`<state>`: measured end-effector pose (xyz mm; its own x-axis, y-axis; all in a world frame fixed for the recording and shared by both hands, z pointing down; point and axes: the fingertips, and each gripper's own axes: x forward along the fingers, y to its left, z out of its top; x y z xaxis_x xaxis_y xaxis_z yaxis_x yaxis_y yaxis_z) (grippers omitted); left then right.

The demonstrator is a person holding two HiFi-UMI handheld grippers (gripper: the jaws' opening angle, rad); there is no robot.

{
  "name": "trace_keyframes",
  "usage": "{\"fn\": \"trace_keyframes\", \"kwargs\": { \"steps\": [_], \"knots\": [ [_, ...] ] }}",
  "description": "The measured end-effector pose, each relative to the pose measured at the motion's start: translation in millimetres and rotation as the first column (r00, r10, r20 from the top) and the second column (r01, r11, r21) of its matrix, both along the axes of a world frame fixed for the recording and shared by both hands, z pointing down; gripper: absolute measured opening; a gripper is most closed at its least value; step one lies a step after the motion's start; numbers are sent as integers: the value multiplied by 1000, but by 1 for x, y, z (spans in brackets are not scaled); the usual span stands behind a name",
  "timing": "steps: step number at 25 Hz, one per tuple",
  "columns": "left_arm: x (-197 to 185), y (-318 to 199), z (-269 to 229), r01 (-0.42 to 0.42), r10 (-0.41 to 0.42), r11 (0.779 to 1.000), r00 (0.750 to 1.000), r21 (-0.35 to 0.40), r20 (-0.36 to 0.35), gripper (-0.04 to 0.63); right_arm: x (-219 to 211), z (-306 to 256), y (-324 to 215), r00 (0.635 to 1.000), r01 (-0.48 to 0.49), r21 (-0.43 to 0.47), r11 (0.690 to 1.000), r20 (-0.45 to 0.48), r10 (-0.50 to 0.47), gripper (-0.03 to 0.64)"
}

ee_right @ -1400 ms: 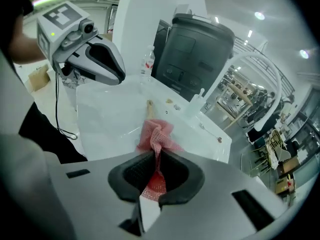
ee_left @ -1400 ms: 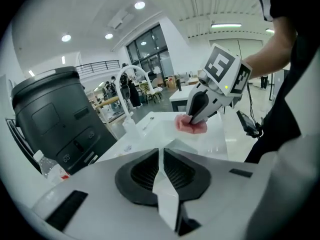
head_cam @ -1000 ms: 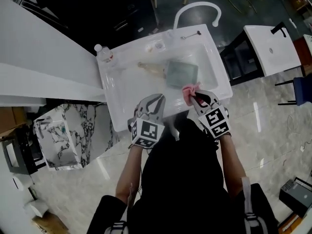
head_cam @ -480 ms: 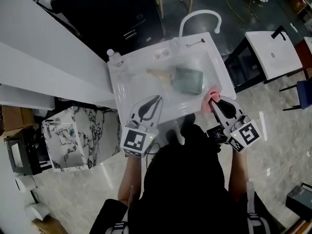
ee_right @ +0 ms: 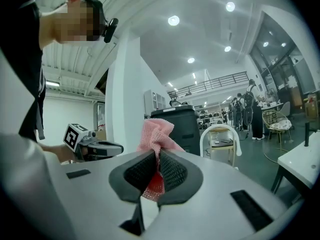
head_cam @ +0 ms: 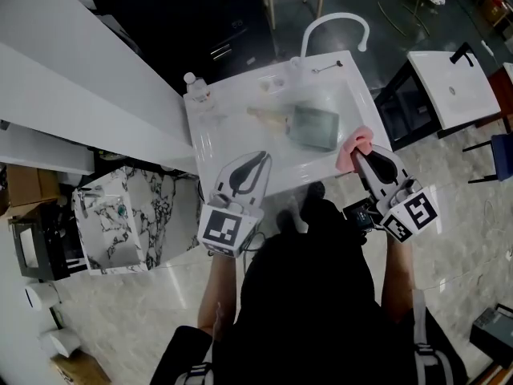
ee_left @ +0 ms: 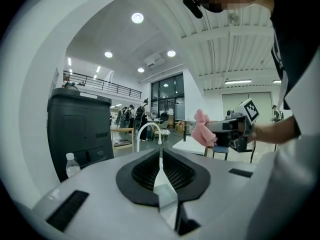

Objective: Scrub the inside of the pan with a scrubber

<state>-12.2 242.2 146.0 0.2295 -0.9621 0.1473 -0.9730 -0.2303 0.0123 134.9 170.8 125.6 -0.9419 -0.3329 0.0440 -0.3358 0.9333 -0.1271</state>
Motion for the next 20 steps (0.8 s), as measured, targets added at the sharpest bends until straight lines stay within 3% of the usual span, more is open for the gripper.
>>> {"fn": "trace_keyframes", "kwargs": {
  "steps": [7,11,20],
  "knots": [
    [-2,10,10,-14,15,1000,1000,-24,23,45,-9,8,14,999,25,-17,1000,-27,-25,37],
    [-1,10,13,-18,18,1000,1000,-26,12,44,-9,6,23,997,33,32,999,-69,-31,37],
    [9,7,13,-48,48,999,999,-26,2,45,-10,3,26,998,37,33,999,-54,-35,37]
  ]
}}
